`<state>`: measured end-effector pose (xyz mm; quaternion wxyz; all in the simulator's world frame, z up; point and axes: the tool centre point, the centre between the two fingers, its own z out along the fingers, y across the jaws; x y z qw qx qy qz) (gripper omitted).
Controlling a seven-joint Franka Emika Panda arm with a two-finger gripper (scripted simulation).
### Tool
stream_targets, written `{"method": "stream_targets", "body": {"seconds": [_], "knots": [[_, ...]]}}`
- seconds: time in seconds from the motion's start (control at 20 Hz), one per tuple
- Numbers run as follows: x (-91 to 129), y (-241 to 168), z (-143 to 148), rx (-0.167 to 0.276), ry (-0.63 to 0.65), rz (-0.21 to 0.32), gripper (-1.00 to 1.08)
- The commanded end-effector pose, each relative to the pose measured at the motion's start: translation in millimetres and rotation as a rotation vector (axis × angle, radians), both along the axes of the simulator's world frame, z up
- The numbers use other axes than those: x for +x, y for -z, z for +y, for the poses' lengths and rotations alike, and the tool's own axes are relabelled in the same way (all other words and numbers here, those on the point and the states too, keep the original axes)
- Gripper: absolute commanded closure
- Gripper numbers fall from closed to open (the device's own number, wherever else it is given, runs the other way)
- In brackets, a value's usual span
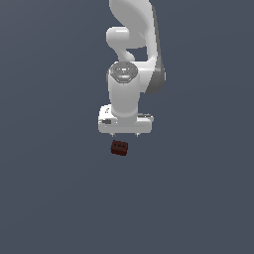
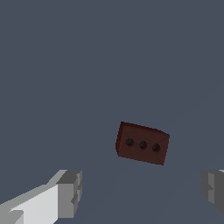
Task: Pick up the object and move it to a goal position.
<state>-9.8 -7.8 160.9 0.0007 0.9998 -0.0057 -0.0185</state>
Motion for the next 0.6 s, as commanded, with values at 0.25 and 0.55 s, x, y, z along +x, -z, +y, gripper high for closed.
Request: {"method": "stream_targets", "body": {"seconds": [0.25, 0.55], "knots": [[2, -4, 6, 0.01, -0.016, -0.006, -0.92], [6, -12, 16, 0.028, -0.032, -0.015, -0.92]]}}
